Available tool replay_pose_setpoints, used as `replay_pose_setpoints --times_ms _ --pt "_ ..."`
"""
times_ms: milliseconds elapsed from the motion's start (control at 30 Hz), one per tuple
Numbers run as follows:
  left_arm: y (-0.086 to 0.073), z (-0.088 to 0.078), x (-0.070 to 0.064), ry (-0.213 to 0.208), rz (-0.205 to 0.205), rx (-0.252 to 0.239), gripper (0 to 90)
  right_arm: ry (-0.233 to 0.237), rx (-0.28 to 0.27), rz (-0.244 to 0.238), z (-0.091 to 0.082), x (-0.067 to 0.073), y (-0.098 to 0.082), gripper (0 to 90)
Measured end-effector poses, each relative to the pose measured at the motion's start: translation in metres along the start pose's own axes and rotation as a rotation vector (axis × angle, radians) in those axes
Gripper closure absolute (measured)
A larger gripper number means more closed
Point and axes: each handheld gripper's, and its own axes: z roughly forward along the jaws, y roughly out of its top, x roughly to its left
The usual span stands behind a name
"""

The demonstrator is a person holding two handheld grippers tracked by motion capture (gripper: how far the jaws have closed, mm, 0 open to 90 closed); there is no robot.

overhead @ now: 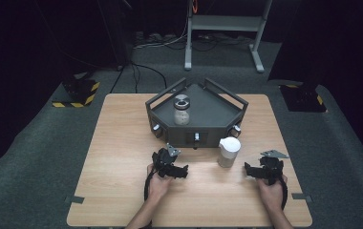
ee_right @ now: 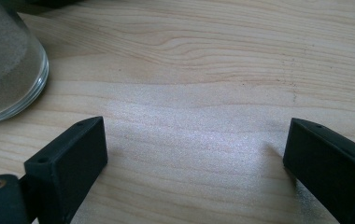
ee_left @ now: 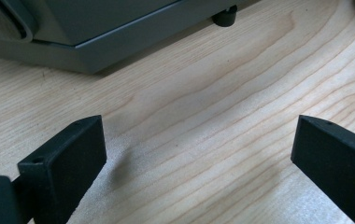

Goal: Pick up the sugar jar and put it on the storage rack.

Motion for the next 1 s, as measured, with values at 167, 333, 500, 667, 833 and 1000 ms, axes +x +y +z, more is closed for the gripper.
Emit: replay_pose_setpoints --times_ms 167,333,500,667,833,1000 --pt "-0.002 0.002 0.0 0.002 -0.01 0.003 3.4 0.0 0.0 0.0 0.0 0.0 0.0 5.8" --pt "-0.002 0.004 -0.002 0.012 0.002 0.01 3.4 0.0 0.0 0.0 0.0 0.0 0.0 5.8" --pt "-0.004 0.005 -0.002 0.016 -0.002 0.007 3.1 0.0 0.0 0.0 0.0 0.0 0.0 5.8" --pt "-0.009 0.005 -0.003 0.018 -0.003 -0.008 2.4 0.0 0.0 0.0 0.0 0.0 0.0 5.8" --pt "-0.014 0.005 -0.004 0.025 -0.013 -0.026 1.1 0.0 0.0 0.0 0.0 0.0 0.0 5.8" --pt "-0.014 0.005 -0.003 0.021 -0.014 -0.025 0.6 -0.001 0.0 -0.001 0.0 0.0 0.0 5.9"
